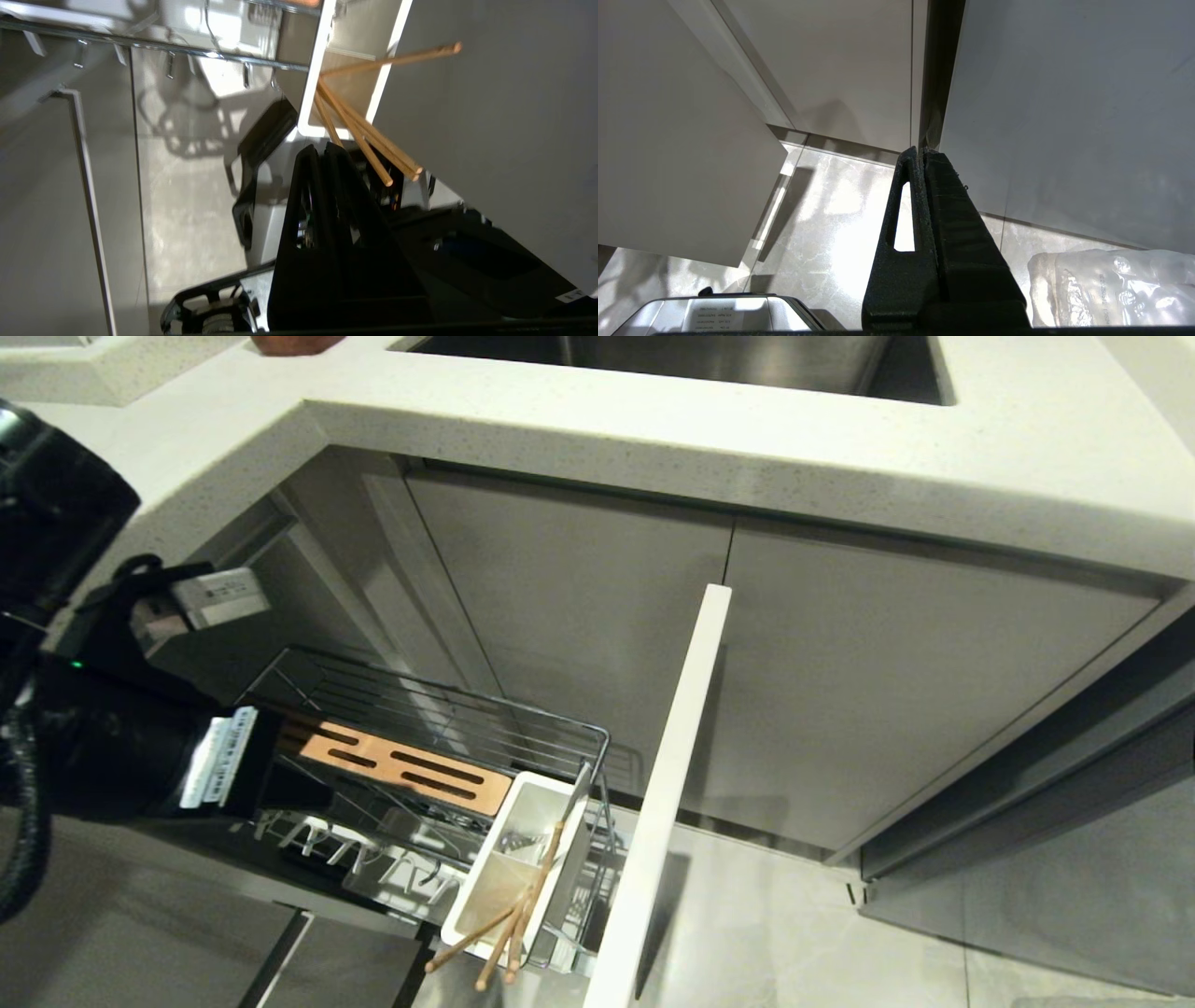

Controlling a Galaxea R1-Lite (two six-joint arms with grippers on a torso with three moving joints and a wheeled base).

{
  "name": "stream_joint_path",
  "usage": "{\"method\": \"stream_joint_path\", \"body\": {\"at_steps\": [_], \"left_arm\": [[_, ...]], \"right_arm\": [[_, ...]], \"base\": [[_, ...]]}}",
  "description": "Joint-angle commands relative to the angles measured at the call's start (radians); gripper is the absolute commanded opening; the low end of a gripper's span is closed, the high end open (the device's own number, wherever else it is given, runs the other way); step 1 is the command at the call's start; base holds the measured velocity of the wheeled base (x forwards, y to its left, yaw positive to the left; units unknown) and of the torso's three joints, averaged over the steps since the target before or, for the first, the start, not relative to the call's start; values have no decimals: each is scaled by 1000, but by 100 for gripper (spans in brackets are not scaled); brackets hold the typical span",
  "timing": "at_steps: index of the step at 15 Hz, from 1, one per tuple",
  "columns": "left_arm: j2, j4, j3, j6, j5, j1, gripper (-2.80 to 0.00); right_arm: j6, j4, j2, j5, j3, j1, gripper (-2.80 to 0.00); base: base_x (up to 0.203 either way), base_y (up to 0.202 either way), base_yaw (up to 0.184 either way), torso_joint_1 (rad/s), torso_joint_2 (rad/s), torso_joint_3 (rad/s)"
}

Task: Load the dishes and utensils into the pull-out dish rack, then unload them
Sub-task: Take the chopsticks out of the cupboard

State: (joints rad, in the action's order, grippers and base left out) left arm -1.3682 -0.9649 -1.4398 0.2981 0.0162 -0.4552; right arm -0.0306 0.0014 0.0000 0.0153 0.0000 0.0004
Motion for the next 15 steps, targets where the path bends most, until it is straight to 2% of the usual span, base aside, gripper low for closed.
{"method": "stream_joint_path", "body": {"at_steps": [1, 3, 7, 8, 12, 15], "left_arm": [[-84, -23, -7, 4, 1, -27, -280], [-170, -123, -34, 7, 0, -63, -280], [-338, -344, -151, 75, -39, -110, -280], [-364, -365, -173, 80, -48, -111, 0], [-439, -375, -210, 88, -61, -115, 0], [-504, -384, -213, 138, -61, -111, 0]], "right_arm": [[0, 0, 0, 0, 2, 1, -280], [0, 0, 0, 0, 3, 1, -280], [0, 0, 0, 0, 2, 1, -280], [0, 0, 1, 0, 3, 1, -280], [0, 0, 0, 0, 3, 0, -280], [0, 0, 0, 0, 3, 1, -280]], "base": [[0, 0, 0, 0, 0, 0], [0, 0, 0, 0, 0, 0], [0, 0, 0, 0, 0, 0], [0, 0, 0, 0, 0, 0], [0, 0, 0, 0, 0, 0], [0, 0, 0, 0, 0, 0]]}}
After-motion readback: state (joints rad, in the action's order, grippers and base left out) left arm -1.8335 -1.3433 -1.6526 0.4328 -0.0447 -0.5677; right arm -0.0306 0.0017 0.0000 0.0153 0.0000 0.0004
